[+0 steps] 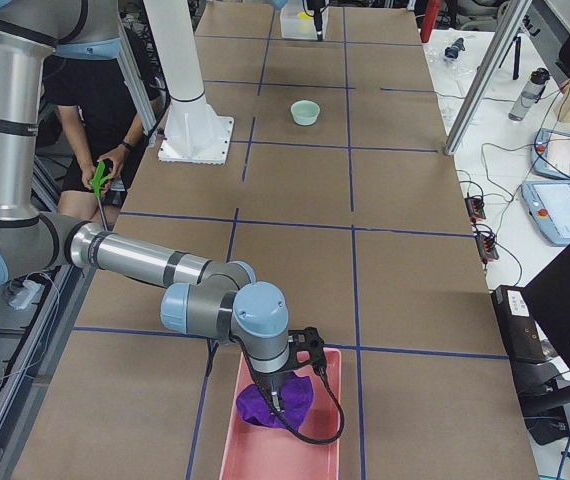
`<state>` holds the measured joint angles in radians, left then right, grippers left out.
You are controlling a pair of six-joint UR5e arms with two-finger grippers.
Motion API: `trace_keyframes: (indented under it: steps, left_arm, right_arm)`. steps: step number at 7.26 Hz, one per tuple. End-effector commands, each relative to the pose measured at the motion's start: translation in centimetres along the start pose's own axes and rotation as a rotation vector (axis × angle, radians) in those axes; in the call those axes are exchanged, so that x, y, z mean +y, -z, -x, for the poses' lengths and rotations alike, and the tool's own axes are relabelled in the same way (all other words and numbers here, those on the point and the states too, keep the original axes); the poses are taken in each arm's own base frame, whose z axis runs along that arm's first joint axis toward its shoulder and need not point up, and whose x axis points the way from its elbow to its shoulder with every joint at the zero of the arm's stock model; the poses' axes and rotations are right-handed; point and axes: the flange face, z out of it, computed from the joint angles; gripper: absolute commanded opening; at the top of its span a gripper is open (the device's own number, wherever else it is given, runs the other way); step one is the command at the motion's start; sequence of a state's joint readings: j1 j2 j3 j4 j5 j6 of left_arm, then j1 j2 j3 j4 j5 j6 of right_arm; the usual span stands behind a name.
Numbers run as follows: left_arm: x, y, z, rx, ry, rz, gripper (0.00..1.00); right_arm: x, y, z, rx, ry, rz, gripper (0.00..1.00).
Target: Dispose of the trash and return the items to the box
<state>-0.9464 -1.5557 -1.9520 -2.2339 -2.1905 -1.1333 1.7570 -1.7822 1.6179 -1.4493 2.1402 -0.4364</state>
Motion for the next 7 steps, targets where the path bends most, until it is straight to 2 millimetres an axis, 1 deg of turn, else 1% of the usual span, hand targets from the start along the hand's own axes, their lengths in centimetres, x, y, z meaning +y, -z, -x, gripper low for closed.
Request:
trace_keyframes:
  steps: [1,2,3,4,5,6,7]
  left_arm:
    - [2.2,-3.4,-3.9,0.009,0.07,0.01,1.0]
    - [3.7,-5.6,-6.3,0.006,0.1,0.015,1.0]
    - [5.0,-8.3,-9.8,-0.027,0.142,0.024,1.0]
    - [5.3,-10.5,-14.6,-0.092,0.152,0.009,0.99]
    - [6.3,-12.5,-17.1,-0.13,0.139,0.004,0.99]
    - [7.4,-14.9,-17.2,-0.16,0.174,0.004,0.99]
    - [8.5,-16.8,-18.5,-0.168,0.186,-0.001,0.98]
  right_arm:
    - [-1.3,1.1,0.3,-0.011,-0.037,-0.02,1.0]
    - [-1.8,1.2,1.0,-0.079,-0.111,-0.048,1.0]
    - [-2.2,1.4,1.7,-0.138,-0.172,-0.067,1.0]
    - [-3.1,1.6,2.9,-0.176,-0.21,-0.072,1.0]
    - [-4.8,2.6,5.7,-0.206,-0.246,-0.064,1.0]
    - [-6.1,4.2,8.2,-0.213,-0.278,-0.034,1.0]
    - [-6.5,5.3,9.6,-0.218,-0.278,-0.019,1.0]
